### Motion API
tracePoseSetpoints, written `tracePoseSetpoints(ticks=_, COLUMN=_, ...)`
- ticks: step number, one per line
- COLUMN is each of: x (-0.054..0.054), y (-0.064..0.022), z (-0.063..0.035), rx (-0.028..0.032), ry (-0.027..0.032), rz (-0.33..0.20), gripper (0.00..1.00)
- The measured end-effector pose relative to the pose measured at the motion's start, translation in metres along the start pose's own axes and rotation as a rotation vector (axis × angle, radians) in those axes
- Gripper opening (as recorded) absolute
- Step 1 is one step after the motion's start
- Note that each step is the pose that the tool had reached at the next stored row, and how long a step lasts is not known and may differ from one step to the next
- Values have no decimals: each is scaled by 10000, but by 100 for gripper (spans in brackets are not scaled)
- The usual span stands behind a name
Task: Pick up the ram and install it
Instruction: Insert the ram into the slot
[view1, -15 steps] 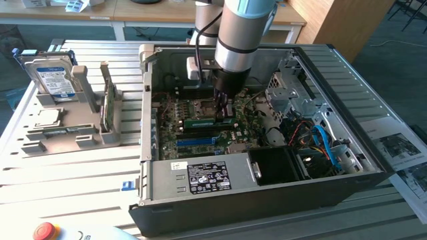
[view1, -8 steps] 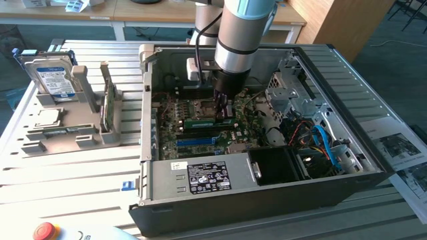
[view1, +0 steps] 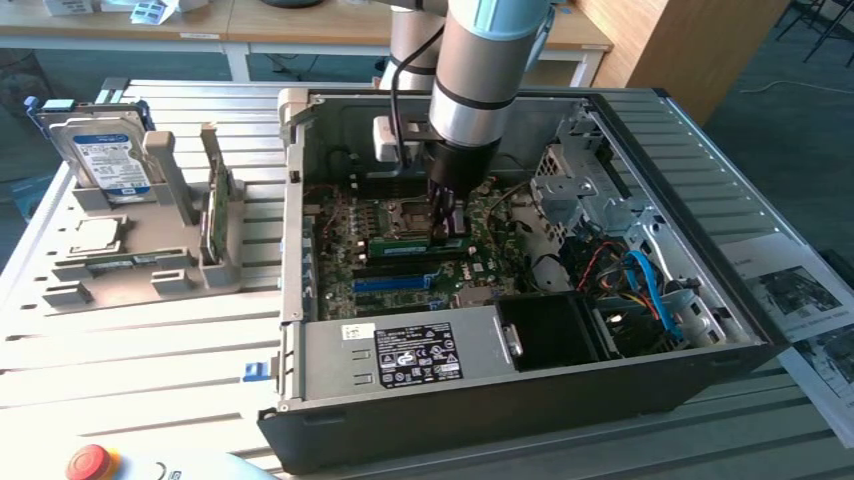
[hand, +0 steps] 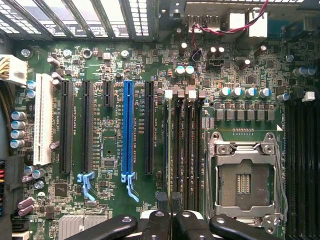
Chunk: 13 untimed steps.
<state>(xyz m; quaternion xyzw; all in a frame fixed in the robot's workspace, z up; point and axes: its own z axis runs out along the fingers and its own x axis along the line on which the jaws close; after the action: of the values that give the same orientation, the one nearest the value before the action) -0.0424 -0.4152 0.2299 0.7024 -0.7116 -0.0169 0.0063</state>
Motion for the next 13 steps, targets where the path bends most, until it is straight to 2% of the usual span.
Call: tracePoseSetpoints(ticks=13, x=0, y=5, z=17, rx=1, ry=-1, rz=0, gripper=12)
